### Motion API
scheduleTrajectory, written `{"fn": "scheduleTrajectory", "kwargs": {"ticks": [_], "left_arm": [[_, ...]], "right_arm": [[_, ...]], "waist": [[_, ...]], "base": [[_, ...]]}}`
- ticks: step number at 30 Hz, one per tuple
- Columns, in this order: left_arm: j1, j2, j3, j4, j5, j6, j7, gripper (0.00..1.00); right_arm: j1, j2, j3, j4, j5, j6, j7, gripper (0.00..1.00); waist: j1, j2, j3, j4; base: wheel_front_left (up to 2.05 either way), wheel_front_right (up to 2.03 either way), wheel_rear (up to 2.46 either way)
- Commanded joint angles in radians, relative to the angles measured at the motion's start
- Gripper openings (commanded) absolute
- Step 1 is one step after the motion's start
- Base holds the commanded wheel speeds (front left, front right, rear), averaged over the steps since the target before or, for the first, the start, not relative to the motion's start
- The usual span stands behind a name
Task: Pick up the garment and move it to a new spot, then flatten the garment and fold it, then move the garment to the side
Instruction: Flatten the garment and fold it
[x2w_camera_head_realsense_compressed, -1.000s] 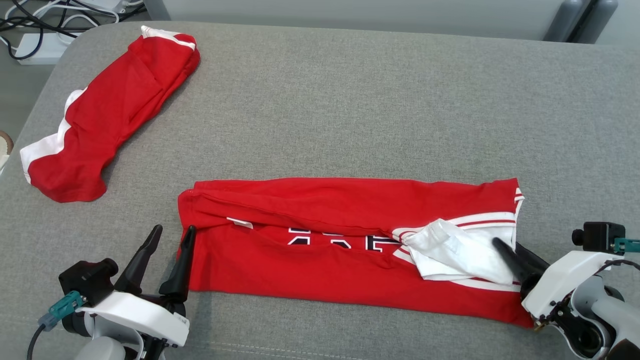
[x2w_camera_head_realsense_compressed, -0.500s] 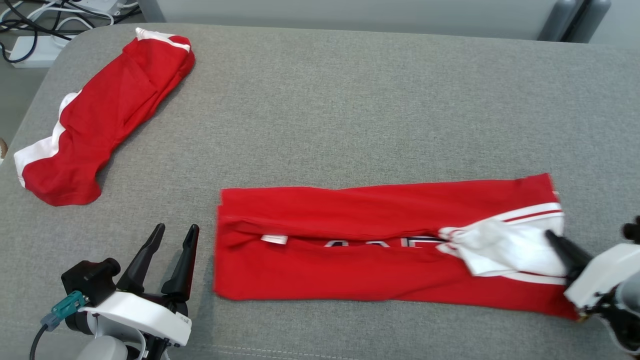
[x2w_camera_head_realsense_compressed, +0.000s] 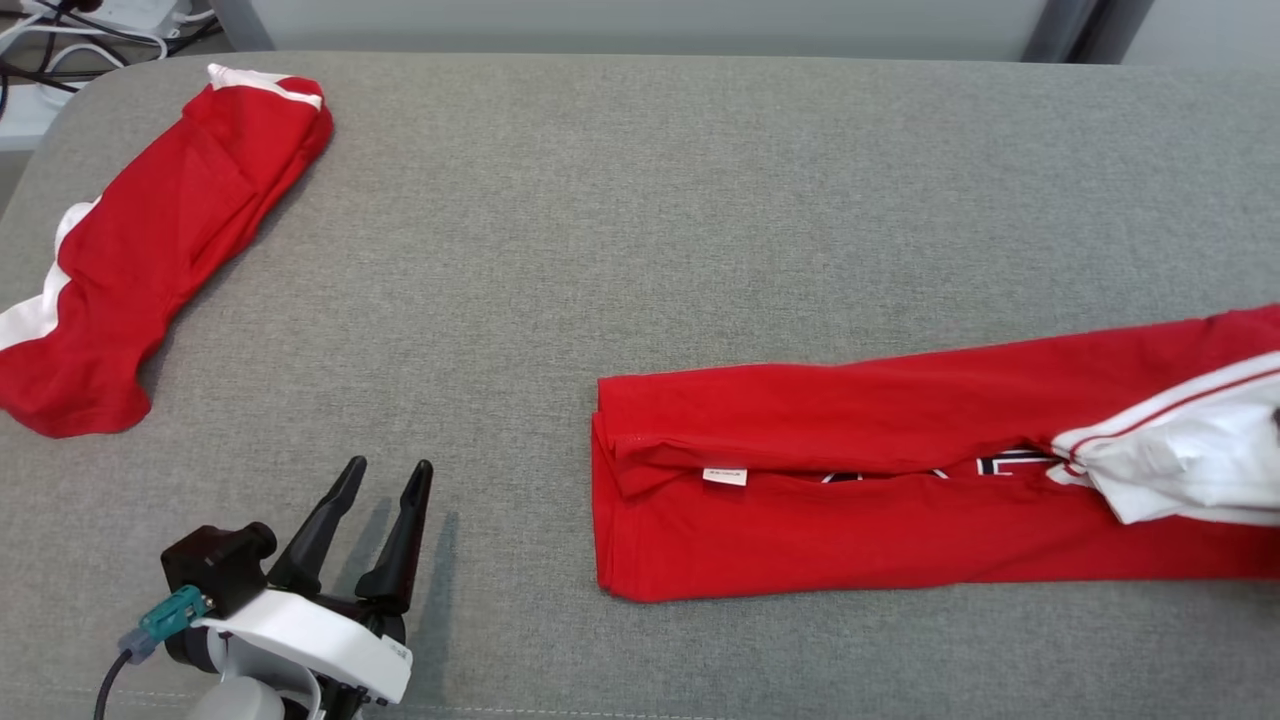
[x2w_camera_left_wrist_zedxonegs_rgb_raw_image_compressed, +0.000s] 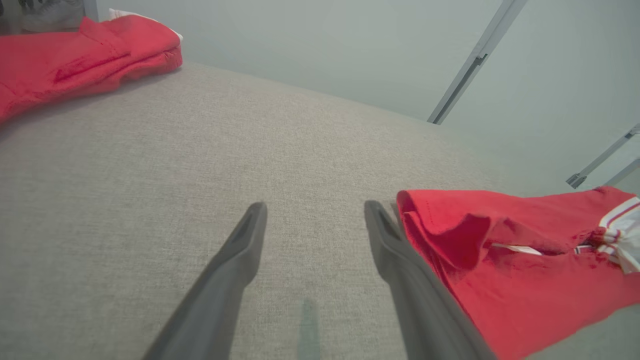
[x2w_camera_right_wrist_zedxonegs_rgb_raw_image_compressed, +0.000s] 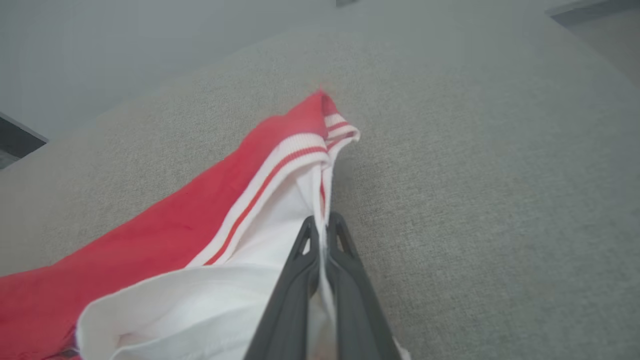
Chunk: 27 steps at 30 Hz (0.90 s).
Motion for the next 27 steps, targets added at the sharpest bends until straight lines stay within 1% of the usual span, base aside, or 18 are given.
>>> {"fn": "scheduleTrajectory", "kwargs": {"ticks": [1, 6, 12, 14, 16, 19, 23, 26, 27], "left_arm": [[-0.04, 0.027, 0.03, -0.022, -0.008, -0.007, -0.01, 1.0], [-0.041, 0.031, 0.014, -0.02, -0.016, -0.007, -0.01, 1.0], [-0.047, 0.029, 0.001, -0.02, -0.021, -0.007, -0.01, 1.0], [-0.048, 0.024, -0.004, -0.019, -0.022, -0.007, -0.01, 1.0], [-0.05, 0.016, -0.013, -0.017, -0.024, -0.007, -0.01, 1.0], [-0.06, 0.006, -0.033, -0.013, -0.025, -0.007, -0.01, 1.0], [-0.074, -0.005, -0.058, -0.013, -0.028, -0.007, -0.01, 1.0], [-0.082, -0.012, -0.065, -0.012, -0.034, -0.007, -0.01, 1.0], [-0.082, -0.012, -0.065, -0.012, -0.034, -0.007, -0.01, 1.0]], "right_arm": [[-0.004, -0.049, 0.001, -0.027, -0.017, -0.003, -0.021, 0.0], [-0.029, -0.076, 0.022, -0.189, -0.061, -0.003, 0.005, 0.0], [-0.063, -0.113, 0.062, -0.487, -0.101, -0.003, 0.108, 0.0], [-0.083, -0.109, 0.064, -0.563, -0.112, -0.003, 0.13, 0.0], [-0.104, -0.09, 0.071, -0.613, -0.124, -0.003, 0.163, 0.0], [-0.13, -0.043, 0.088, -0.646, -0.133, -0.003, 0.221, 0.0], [-0.164, 0.047, 0.116, -0.64, -0.15, -0.003, 0.292, 0.0], [-0.192, 0.127, 0.132, -0.603, -0.171, -0.003, 0.321, 0.0], [-0.192, 0.127, 0.132, -0.603, -0.171, -0.003, 0.321, 0.0]], "waist": [[0.0, 0.0, 0.002, -0.007], [0.0, 0.0, 0.0, -0.022], [0.0, 0.0, -0.005, -0.027], [0.0, 0.0, -0.004, -0.025], [0.0, 0.0, -0.003, -0.02], [0.0, 0.0, 0.002, -0.003], [0.0, 0.0, 0.014, 0.029], [0.0, 0.0, 0.024, 0.055], [0.0, 0.0, 0.024, 0.055]], "base": [[0.0, 0.0, 0.0], [0.0, 0.0, 0.0], [0.0, 0.0, 0.0], [0.0, 0.0, 0.0], [0.0, 0.0, 0.0], [0.0, 0.0, 0.0], [0.0, 0.0, 0.0], [0.0, 0.0, 0.0], [0.0, 0.0, 0.0]]}}
